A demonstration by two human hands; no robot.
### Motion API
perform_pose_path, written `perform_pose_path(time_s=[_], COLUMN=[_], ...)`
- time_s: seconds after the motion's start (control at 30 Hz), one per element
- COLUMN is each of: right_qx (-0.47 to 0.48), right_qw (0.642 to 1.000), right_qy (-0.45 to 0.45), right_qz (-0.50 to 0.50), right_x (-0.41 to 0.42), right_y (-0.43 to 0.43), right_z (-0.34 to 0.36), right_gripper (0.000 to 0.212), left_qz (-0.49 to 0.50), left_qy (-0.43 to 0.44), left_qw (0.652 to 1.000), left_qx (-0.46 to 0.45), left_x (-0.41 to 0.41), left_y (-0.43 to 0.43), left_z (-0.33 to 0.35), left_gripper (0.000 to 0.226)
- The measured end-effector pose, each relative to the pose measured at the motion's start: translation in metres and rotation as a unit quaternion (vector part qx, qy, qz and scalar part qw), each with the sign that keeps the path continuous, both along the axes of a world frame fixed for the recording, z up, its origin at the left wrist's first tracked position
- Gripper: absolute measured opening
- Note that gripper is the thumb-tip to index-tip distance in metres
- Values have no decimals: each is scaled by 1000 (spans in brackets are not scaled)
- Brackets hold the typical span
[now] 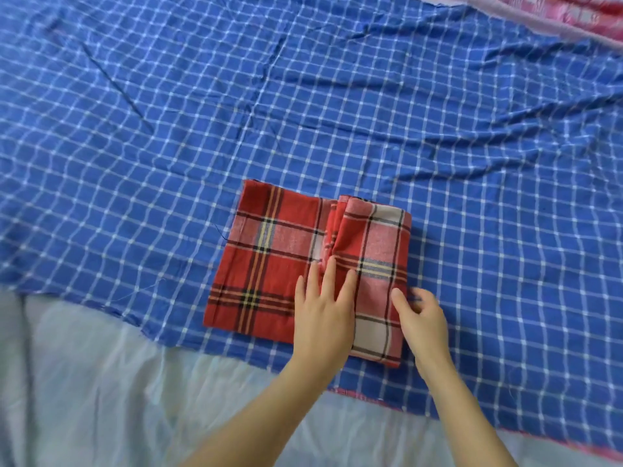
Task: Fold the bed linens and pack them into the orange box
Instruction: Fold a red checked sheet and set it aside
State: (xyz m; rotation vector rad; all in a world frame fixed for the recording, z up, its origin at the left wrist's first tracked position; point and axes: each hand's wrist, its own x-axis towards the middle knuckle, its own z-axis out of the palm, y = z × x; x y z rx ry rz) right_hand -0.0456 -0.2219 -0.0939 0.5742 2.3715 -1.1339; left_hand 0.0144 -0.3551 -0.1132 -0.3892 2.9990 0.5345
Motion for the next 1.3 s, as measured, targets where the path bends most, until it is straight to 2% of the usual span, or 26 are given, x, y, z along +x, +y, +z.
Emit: perform_pose_path(time_s=[0.07,0.13,0.23,0.27,0.3,0.37,0.4,0.47,0.5,0.57,0.63,0.7,0.77,0.83,0.87,0.9,0.93,1.0,1.03,1.13,1.17,1.2,1.3], right_qx=[-107,-187,-251,-246,-230,-175,-147,-109,-96,-53,9,47,102,167,169,125,44,-84,-105,-92,-82,-76,-133], right_qw=[991,978,966,968,973,984,987,985,981,965,943,937,942,935,942,960,980,989,989,994,996,996,970], right_qy=[-81,-90,-60,-46,-28,14,32,53,58,52,39,55,142,211,189,136,65,-41,-58,-45,-32,-24,-47], right_qz=[-16,-26,-17,-10,-5,29,54,119,157,252,330,342,287,230,221,209,184,114,90,26,0,-34,-196], right_x=[-2,-4,-2,1,4,11,15,24,30,40,44,39,26,5,-8,-20,-32,-44,-44,-24,-14,3,77], right_y=[-1,-9,-33,-49,-67,-108,-126,-166,-184,-212,-224,-222,-211,-200,-196,-195,-196,-200,-202,-203,-200,-192,-149], right_z=[3,15,43,52,59,70,74,79,78,71,60,53,50,43,36,27,19,8,5,3,5,7,14], right_gripper=[28,29,36,36,37,46,52,56,57,63,61,53,51,65,77,90,101,115,116,108,105,101,80], left_qz=[-22,-46,-11,45,125,281,333,400,414,429,451,487,521,558,577,597,617,623,612,582,579,576,574], left_qy=[-22,-5,31,19,0,-11,10,60,71,69,54,59,59,56,58,64,67,41,11,-73,-86,-94,-83], left_qw=[1000,999,984,965,924,803,758,696,677,669,674,657,629,598,586,576,566,549,532,441,434,446,525], left_qx=[7,28,174,259,361,525,560,593,604,604,583,573,574,573,566,554,543,555,585,679,685,679,623], left_x=[5,6,9,12,17,30,38,57,66,77,80,79,77,75,76,79,79,85,88,94,95,99,121], left_y=[-9,-25,-49,-59,-68,-89,-97,-114,-122,-132,-136,-138,-139,-141,-141,-142,-142,-143,-144,-149,-151,-152,-148], left_z=[-11,-17,-9,2,16,43,49,58,59,57,54,47,37,26,22,18,15,10,7,13,15,19,29], left_gripper=[48,47,39,34,29,21,20,24,35,50,44,34,26,28,32,36,39,46,53,60,61,61,48])
